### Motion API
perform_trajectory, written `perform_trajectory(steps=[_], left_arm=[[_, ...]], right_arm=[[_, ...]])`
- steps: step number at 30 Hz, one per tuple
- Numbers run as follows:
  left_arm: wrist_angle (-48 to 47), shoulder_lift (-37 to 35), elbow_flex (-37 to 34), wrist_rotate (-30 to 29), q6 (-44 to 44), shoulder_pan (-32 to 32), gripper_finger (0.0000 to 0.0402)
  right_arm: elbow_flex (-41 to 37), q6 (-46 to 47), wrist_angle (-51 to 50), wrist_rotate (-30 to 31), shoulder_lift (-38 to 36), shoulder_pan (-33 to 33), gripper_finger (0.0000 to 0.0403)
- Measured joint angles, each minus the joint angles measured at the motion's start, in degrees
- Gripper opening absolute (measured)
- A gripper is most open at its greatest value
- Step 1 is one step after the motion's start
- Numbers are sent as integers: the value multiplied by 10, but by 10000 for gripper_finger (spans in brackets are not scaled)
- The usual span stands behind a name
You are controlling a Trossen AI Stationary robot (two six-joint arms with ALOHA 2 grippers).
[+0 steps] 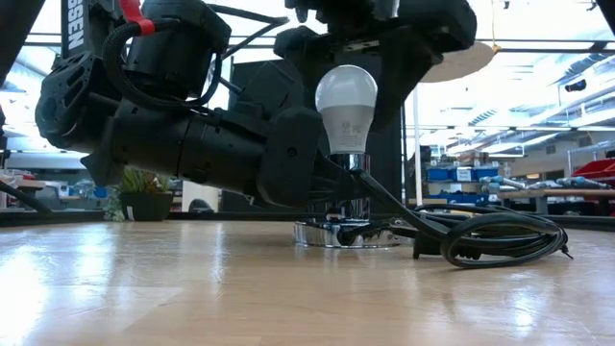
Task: Screw lightbulb
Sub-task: Insert the white lightbulb into the silver lamp
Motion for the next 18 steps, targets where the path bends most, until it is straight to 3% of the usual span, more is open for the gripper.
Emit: perform_trajectory(steps=[18], left_arm=[[0, 0, 0, 4, 2, 0, 185]], right_arm=[[0, -187, 8, 0, 0, -2, 373]])
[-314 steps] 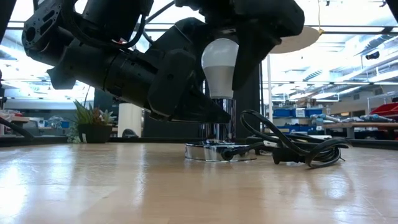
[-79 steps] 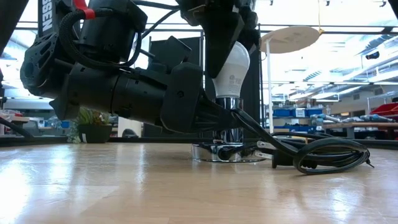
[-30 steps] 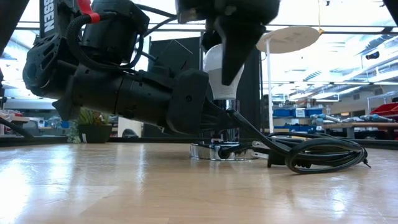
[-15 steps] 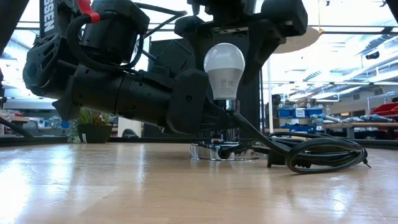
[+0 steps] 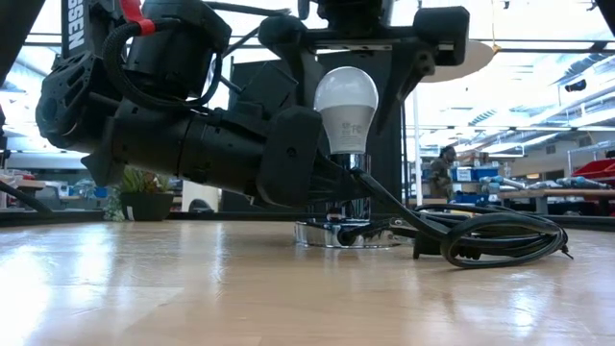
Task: Screw lightbulb
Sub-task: Insert the white lightbulb into the silver lamp
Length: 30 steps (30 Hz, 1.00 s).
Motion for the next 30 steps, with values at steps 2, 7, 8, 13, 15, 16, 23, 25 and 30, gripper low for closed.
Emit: perform_trajectory(steps=[2, 7, 8, 13, 15, 16, 23, 25, 30], left_arm=[[0, 0, 0, 0, 0, 0, 185], [0, 0, 0, 1, 2, 0, 185], [-1, 0, 0, 1, 2, 0, 185], [-6, 0, 0, 1, 2, 0, 185], [-6, 0, 0, 1, 2, 0, 185], [-7, 0, 0, 1, 2, 0, 185], [-7, 0, 0, 1, 2, 0, 185], [-7, 0, 0, 1, 2, 0, 185], [-8, 0, 0, 1, 0, 0, 185]], right_arm=[[0, -26, 0, 0, 0, 0, 373], [0, -78, 0, 0, -1, -1, 373], [0, -79, 0, 0, -1, -1, 373], [0, -28, 0, 0, -1, -3, 372], [0, -10, 0, 0, -1, -3, 370], [0, -5, -1, -1, -1, -3, 368], [0, -2, -1, -17, -1, -3, 326], [0, -2, -1, -23, -1, -3, 313], [0, 0, -1, -26, -1, -4, 288]])
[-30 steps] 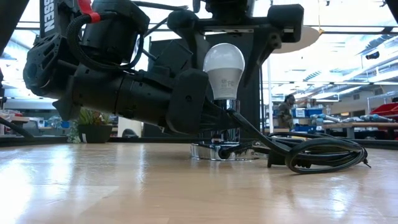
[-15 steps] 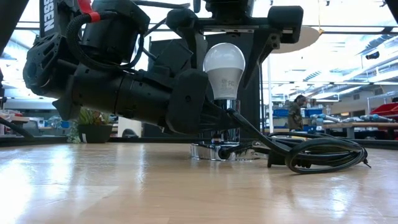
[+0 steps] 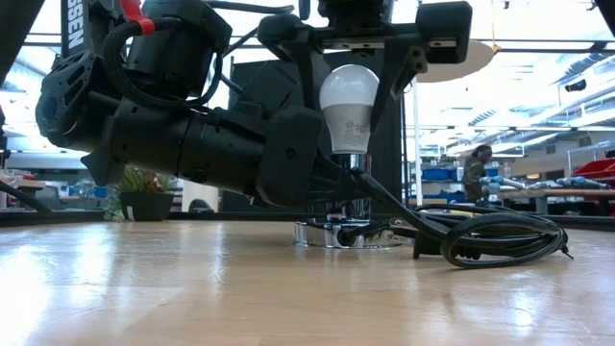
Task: Screw lightbulb
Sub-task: Insert the white lightbulb into the silver lamp
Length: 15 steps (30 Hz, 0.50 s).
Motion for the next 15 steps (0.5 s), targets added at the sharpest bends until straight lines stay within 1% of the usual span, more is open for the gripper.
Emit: perform_trajectory(steps=[7, 15], left_arm=[[0, 0, 0, 0, -1, 0, 185], [0, 0, 0, 0, -1, 0, 185]], right_arm=[[0, 8, 0, -2, 0, 0, 274], [0, 94, 1, -4, 0, -1, 274]])
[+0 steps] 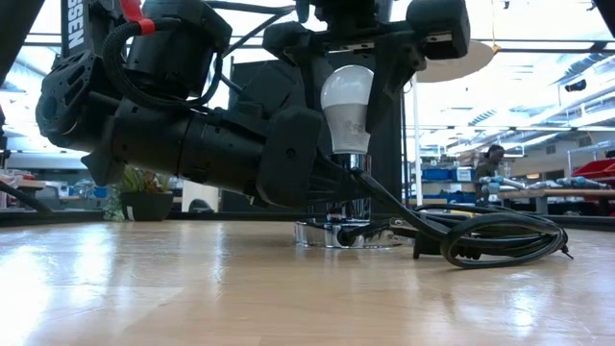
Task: Screw lightbulb
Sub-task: Insert the white lightbulb into the silver lamp
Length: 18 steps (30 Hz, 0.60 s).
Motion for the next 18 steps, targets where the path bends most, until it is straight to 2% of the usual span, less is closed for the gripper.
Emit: perform_trajectory(steps=[11, 18], left_arm=[[2, 0, 0, 3, 2, -1, 185], [3, 0, 0, 6, 0, -2, 185]], right_arm=[[0, 208, 45, -31, 0, -1, 275], [0, 350, 53, -26, 0, -1, 275]])
